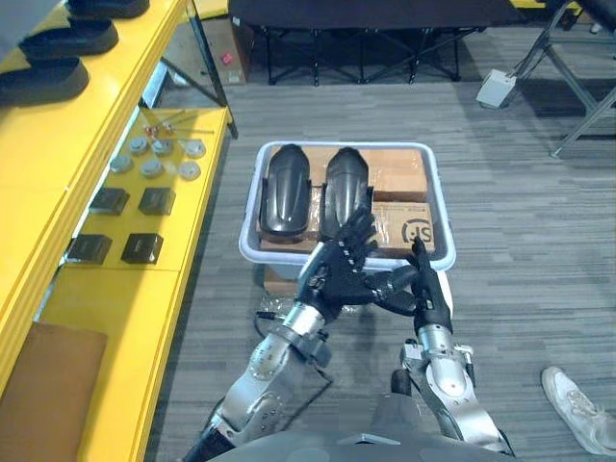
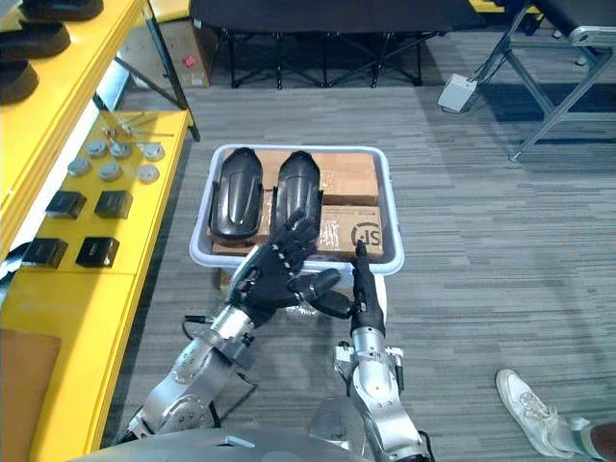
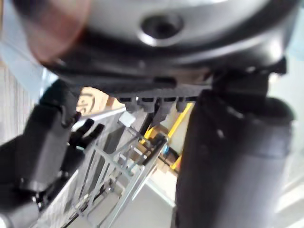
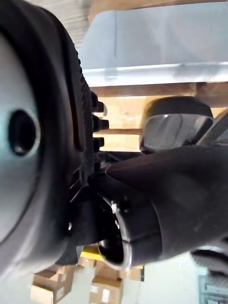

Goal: Walk over and take three plastic housings, then place them on the shelf

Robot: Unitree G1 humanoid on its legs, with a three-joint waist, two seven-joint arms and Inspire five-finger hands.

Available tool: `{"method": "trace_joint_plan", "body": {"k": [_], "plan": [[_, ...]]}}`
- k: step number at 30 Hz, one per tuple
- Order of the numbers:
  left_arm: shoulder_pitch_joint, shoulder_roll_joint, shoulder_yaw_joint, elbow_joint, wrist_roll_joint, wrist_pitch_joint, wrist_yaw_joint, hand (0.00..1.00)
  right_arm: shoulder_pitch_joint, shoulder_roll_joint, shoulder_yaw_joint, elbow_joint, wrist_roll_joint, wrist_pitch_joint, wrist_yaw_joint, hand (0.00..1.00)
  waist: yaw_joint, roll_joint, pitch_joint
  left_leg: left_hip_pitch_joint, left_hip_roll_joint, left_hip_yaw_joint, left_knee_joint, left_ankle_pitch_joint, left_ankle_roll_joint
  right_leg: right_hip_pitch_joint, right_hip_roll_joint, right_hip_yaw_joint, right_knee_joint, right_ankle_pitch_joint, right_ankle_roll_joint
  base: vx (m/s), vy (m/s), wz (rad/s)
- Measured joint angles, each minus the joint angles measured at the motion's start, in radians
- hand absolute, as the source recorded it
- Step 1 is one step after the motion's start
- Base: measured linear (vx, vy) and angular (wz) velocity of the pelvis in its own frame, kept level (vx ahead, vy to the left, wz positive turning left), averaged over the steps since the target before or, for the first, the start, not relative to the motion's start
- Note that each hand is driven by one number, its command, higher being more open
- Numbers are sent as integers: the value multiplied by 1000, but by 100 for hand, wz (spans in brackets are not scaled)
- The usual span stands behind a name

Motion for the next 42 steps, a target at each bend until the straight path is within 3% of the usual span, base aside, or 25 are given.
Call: {"method": "trace_joint_plan", "body": {"k": [5, 7, 13, 16, 23, 29, 33, 42], "plan": [[35, 37, 93, 22, 267, -1, 42, 100, -113, 15, -185, 84, 68, -11, -68, 100, 20, -9, 7, -28, -4, -31, -18, 22, -1, 2, 1, -44, -16, 18, 1, -18, 12, 16], [53, 39, 167, 59, 275, 4, 65, 100, -180, -15, -313, 123, 114, -12, -126, 100, 21, -17, 27, -27, -4, -41, -54, 47, -1, 2, 9, -57, -25, 30, -4, -28, -13, 13], [63, 75, 298, 75, 270, -14, 82, 100, -407, -132, -482, 260, 190, -32, -205, 100, 41, -21, 135, -56, -3, -109, -72, 54, -12, -12, 35, -70, -51, 27, -21, -65, -24, 1], [59, 74, 304, 75, 266, -19, 81, 100, -505, -197, -486, 333, 201, -31, -213, 100, 46, -6, 159, -85, -3, -135, -72, 72, -11, -29, 41, -78, -51, 31, -17, -24, -19, 9], [36, 71, 289, 82, 261, -40, 55, 100, -720, -325, -436, 572, 264, -13, -90, 100, 88, -13, 220, -119, -4, -174, -66, 81, -11, -35, 44, -104, -44, 39, -14, 31, 1, 14], [-6, 60, 269, 201, 250, -61, 58, 100, -933, -455, -323, 763, 301, -1, 8, 100, 120, 23, 283, -141, -6, -208, -64, 83, -9, -37, 44, -134, -27, 39, -14, -2, 0, 13], [-8, 50, 246, 249, 223, -61, 65, 100, -1046, -518, -251, 849, 303, 57, 60, 100, 142, 41, 313, -163, -8, -226, -51, 83, -8, -50, 43, -153, -10, 39, -14, -7, -3, 10], [-12, 25, 227, 261, 214, -86, 65, 100, -1127, -523, -156, 965, 251, 195, 204, 100, 173, 63, 333, -176, -10, -255, -45, 88, -4, -57, 37, -188, 31, 35, -15, -7, -6, 7]]}}
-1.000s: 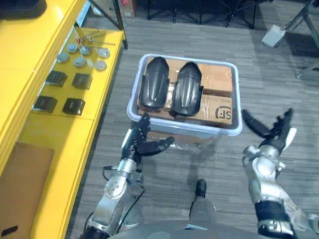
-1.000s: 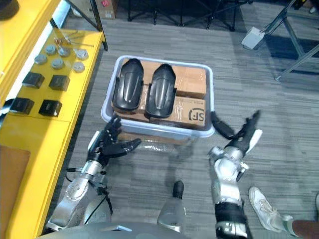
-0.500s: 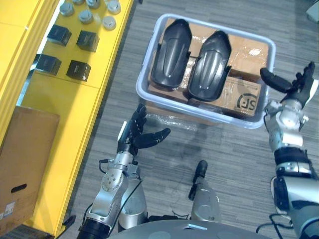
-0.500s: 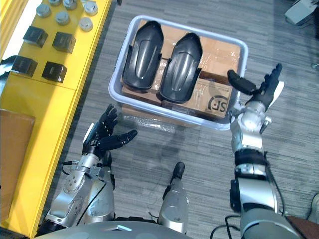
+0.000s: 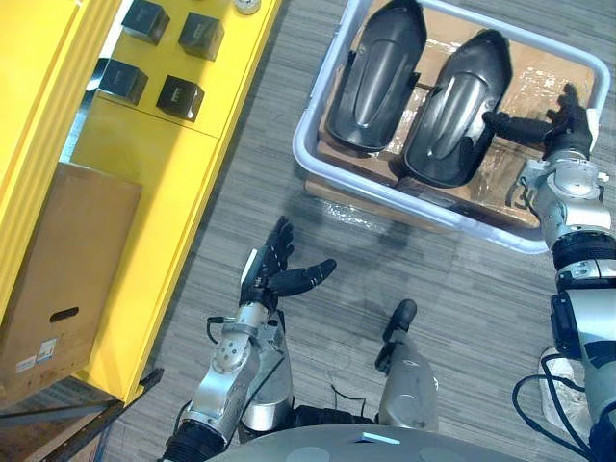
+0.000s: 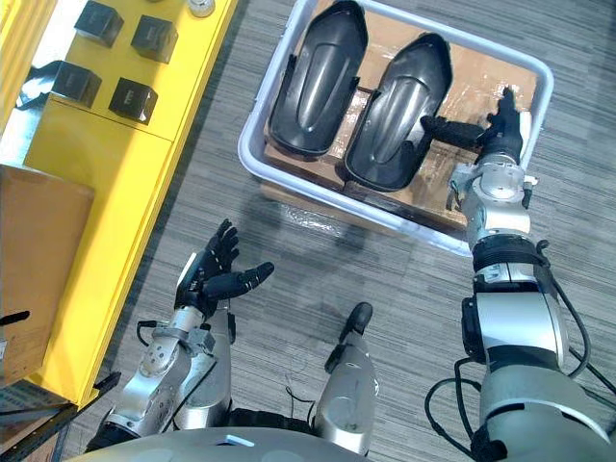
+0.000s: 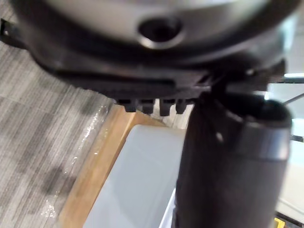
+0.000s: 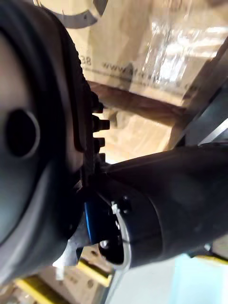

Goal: Walk over and take three plastic housings, then place them on the shelf

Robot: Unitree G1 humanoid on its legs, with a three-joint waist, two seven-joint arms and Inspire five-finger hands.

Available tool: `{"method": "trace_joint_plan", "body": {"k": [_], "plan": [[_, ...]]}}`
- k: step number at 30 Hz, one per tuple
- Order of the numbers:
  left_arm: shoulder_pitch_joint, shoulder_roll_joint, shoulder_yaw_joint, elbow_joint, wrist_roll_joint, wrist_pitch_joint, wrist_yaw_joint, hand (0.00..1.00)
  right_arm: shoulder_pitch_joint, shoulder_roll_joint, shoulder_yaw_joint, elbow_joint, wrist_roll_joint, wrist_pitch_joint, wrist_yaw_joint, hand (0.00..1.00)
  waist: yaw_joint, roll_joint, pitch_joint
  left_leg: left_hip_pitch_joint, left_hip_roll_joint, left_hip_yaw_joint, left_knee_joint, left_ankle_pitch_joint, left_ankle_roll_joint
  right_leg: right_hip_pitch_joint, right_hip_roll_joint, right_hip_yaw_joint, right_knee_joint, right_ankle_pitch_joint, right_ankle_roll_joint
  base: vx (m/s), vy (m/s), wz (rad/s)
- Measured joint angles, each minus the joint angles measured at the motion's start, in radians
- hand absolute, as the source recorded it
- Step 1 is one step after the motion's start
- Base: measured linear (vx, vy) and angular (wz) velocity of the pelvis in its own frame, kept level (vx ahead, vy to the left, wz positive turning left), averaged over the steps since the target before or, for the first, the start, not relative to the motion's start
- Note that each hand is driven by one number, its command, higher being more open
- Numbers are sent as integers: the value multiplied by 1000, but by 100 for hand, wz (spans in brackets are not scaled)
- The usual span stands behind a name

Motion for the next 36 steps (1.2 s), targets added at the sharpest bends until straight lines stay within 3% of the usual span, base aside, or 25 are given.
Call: {"method": "trace_joint_plan", "body": {"k": [3, 4, 14, 19, 22, 26, 33, 36], "plan": [[-5, 0, -4, -2, 0, 0, 3, 100, -10, -35, 1, 19, -72, 47, 66, 100, 2, 0, 0, 0, -9, -14, -7, 11, 1, -1, -12, -16, 31, -33, -2, -29, -20, 15], [-5, 0, -4, -3, 0, 0, 4, 100, -15, -37, 3, 30, -85, 49, 78, 0, 2, 0, 0, 0, -9, -18, -9, 14, 0, -1, -13, -19, 36, -39, -1, -54, -47, 19], [0, 7, -18, -26, 0, 10, 8, 100, -62, -83, 20, 84, -393, 170, 193, 0, 2, -4, 2, 48, -9, -22, -135, 106, 2, -1, -9, -24, 46, -60, -9, -49, -25, 4], [2, 23, -18, -63, 0, 10, 8, 100, -80, -56, 30, 124, -518, 244, 176, 0, 11, -11, 0, 91, -9, -17, -204, 142, 4, 10, -8, -23, 46, -61, -10, 2, -16, 2], [5, 41, -15, -63, -2, 11, 8, 100, -79, -27, 7, 129, -500, 277, 176, 0, 7, -17, -2, 109, -9, -9, -224, 150, 5, 16, -9, -19, 46, -60, -10, 19, -14, -1], [3, 43, 6, -63, -36, 11, 8, 100, -82, 10, -23, 112, -487, 274, 169, 0, 2, -25, -10, 130, -9, 6, -236, 156, 7, 21, -10, -9, 46, -61, -10, -3, -18, -7], [8, 47, 25, -66, -72, 10, 3, 100, -59, 22, -33, 127, -486, 273, 43, 0, 7, -27, -11, 140, -10, 6, -259, 177, 7, 24, -9, -4, 47, -61, -10, -43, -17, 1], [9, 50, 25, -66, -72, 9, 1, 100, -34, 22, -53, 127, -483, 252, -60, 0, 7, -31, -13, 140, -10, 8, -259, 180, 7, 23, -9, 2, 46, -60, -8, -24, -11, -1]]}}
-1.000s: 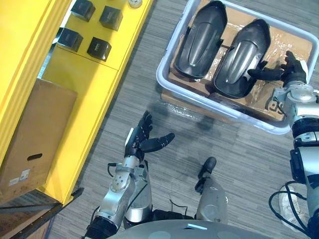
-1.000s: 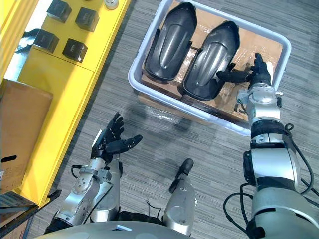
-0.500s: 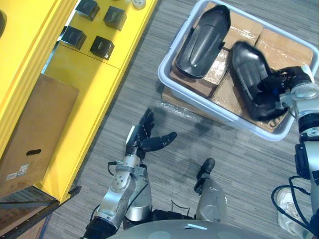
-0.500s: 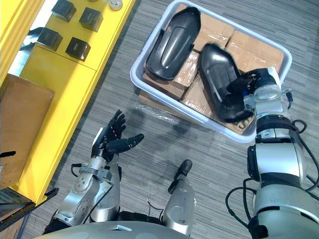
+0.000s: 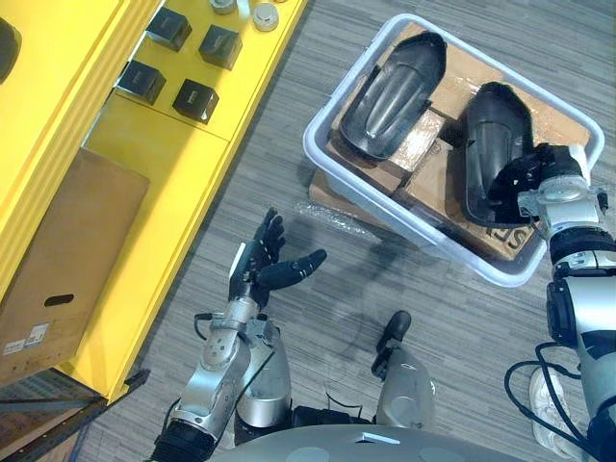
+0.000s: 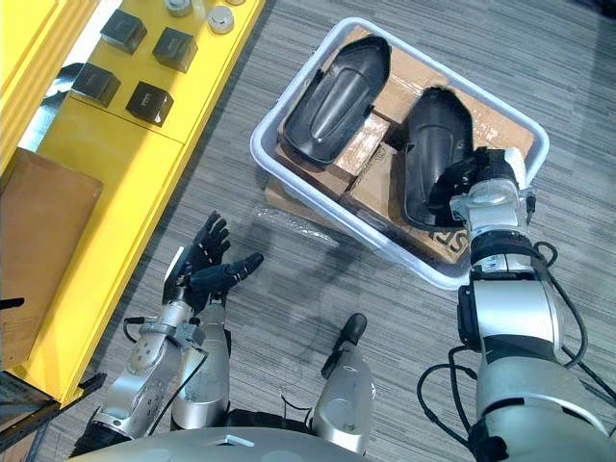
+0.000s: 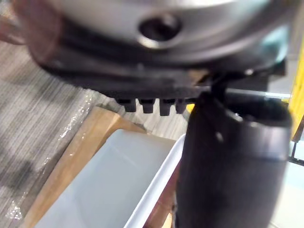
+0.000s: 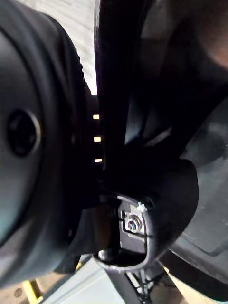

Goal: Walk over and take three plastic housings, then place them on the shelf

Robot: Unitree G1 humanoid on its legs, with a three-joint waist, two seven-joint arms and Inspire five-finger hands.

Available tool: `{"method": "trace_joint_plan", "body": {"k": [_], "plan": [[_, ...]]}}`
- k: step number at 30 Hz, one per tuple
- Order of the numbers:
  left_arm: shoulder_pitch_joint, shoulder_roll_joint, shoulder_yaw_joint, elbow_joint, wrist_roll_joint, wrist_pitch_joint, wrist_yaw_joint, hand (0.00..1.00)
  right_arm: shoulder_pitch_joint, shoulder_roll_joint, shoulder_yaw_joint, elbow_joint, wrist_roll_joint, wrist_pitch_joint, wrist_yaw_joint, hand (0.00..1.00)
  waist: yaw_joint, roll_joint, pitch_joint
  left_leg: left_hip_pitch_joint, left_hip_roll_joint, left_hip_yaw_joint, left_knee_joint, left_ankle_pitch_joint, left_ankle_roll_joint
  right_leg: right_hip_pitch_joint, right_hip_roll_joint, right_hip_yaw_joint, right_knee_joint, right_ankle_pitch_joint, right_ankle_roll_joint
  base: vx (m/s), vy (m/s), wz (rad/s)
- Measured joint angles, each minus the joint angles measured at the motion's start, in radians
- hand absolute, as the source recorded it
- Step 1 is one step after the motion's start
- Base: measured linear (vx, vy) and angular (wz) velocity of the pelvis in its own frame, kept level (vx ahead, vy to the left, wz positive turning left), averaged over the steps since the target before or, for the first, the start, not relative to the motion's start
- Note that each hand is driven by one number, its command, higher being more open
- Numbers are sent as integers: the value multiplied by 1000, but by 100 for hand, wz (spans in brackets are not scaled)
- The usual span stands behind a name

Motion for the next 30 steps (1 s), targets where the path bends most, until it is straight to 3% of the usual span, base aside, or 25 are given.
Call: {"method": "trace_joint_plan", "body": {"k": [3, 6, 9, 14, 15, 20, 23, 25, 30], "plan": [[6, 0, -2, 0, 0, -3, 0, 100, 49, 0, -17, -23, 27, -15, -93, 0, -4, -10, -6, 2, 0, 4, 0, 0, 0, 0, 0, 5, -2, 2, 3, -1, -21, -4], [12, -2, -1, -4, 5, -15, 0, 100, 114, 0, -44, -160, 37, -34, -203, 0, -29, -12, -7, 5, 0, 8, 0, 1, 0, -1, 0, 8, -4, 5, 6, 7, -21, -4], [13, -4, 1, -27, 9, -24, -1, 100, 174, 0, -87, -335, 34, -94, -284, 0, -41, -14, -9, 24, 0, 28, 0, -1, 0, 2, 1, 26, -7, 6, 7, 9, -17, -15], [19, -5, 31, -122, 9, -25, -27, 100, 345, 64, -131, -581, -19, -186, -361, 0, -58, -52, -91, 57, 1, 54, 0, -19, 0, 43, 5, 30, -47, 12, 14, 56, -19, -7], [21, -10, 44, -146, 3, -25, -44, 100, 430, 118, -145, -662, -64, -220, -380, 0, -60, -73, -143, 71, 0, 59, -1, -30, -7, 59, 5, 28, -60, 13, 16, 73, -10, -8], [7, -33, 68, -251, -74, -18, -103, 100, 559, 220, -144, -808, -162, -276, -386, 0, -75, -85, -212, 98, 0, 66, -3, -39, -15, 92, 5, 23, -79, 13, 16, 36, -6, -2], [-18, -61, 56, -288, -140, 24, -135, 100, 609, 276, -142, -864, -206, -304, -384, 0, -80, -76, -234, 110, 0, 68, -5, -41, -17, 109, 6, 22, -93, 14, 19, 0, 0, 0], [-37, -66, 23, -288, -201, 90, -159, 100, 663, 322, -122, -896, -262, -339, -383, 0, -89, -71, -282, 111, 0, 76, -5, -43, -19, 112, 7, 23, -108, 19, 21, -6, -7, -6], [-71, -78, -30, -283, -233, 170, -157, 100, 687, 365, -73, -949, -282, -390, -373, 0, -114, -64, -313, 123, 0, 90, -3, -44, -20, 129, 10, 27, -145, 46, 19, -5, -9, -9]]}}
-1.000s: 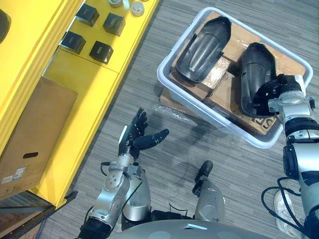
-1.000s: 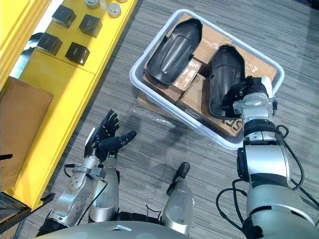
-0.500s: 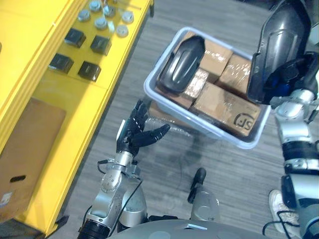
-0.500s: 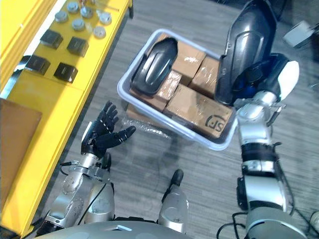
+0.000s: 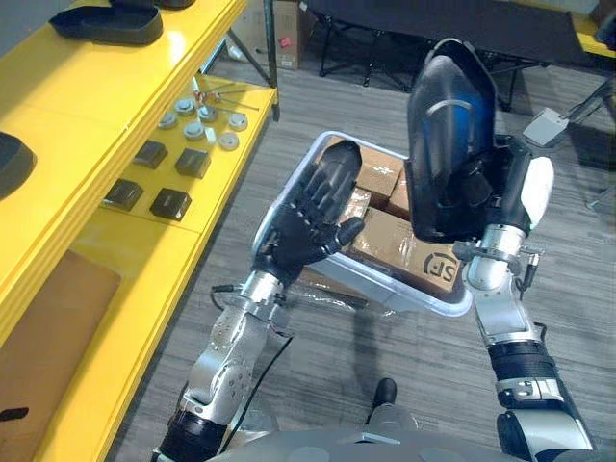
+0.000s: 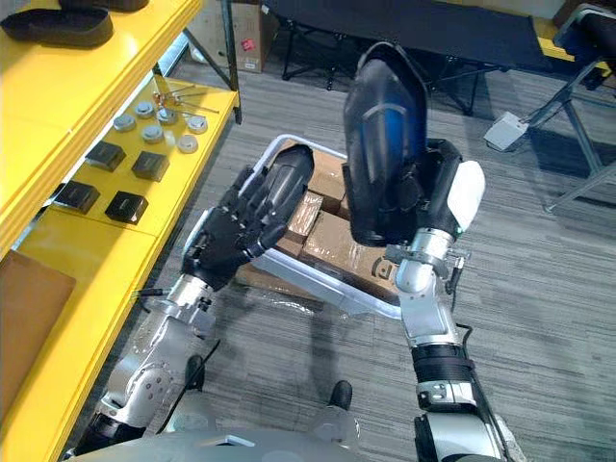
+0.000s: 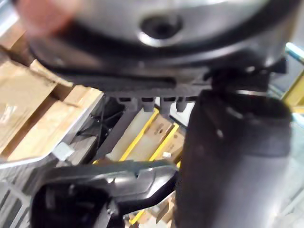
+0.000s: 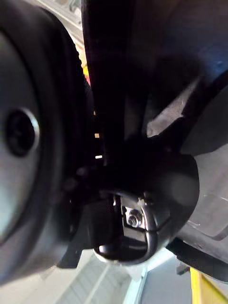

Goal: Walk over and take three plastic housings, then place them on the shelf

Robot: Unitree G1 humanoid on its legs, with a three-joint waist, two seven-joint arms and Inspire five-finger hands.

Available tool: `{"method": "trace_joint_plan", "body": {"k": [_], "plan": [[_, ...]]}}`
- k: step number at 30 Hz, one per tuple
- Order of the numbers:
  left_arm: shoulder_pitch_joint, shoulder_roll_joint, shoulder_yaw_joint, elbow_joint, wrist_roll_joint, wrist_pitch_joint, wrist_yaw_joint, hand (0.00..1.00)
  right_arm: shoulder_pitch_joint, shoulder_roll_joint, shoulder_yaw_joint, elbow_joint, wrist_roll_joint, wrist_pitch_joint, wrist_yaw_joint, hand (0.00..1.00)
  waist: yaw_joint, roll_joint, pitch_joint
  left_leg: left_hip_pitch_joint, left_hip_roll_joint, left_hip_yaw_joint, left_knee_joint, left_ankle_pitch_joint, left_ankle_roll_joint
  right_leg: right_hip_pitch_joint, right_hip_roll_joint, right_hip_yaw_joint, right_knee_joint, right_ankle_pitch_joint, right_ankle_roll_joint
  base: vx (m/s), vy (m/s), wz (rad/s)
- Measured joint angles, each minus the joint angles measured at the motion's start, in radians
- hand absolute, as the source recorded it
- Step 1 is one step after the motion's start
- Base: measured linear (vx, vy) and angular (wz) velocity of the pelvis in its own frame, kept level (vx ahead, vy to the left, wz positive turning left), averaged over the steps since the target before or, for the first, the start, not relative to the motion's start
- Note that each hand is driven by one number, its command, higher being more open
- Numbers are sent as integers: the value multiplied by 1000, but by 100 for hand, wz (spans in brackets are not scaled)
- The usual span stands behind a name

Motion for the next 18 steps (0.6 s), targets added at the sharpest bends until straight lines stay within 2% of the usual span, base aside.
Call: {"method": "trace_joint_plan", "body": {"k": [4, 9, 18], "plan": [[-51, -13, -22, 63, -1, 29, 19, 100, 28, 34, 45, -49, -8, -44, 19, 0, -11, 5, -31, 7, 0, 5, 0, -1, -1, 9, 1, 1, -15, 8, 1, -7, -4, -4], [-63, -21, -31, 110, 13, 24, 92, 100, 55, 79, 124, -54, -6, -115, 66, 0, -23, 6, -70, 12, 0, 6, 0, -2, -2, 13, 1, 1, -17, 10, 1, 0, 0, 0], [-67, -25, -64, 158, 13, 21, 147, 100, 116, 149, 290, -54, -1, -131, 169, 0, -25, 12, -96, 22, -1, 11, 1, -9, -2, 28, 2, 1, -34, 16, 1, 0, 0, 0]]}}
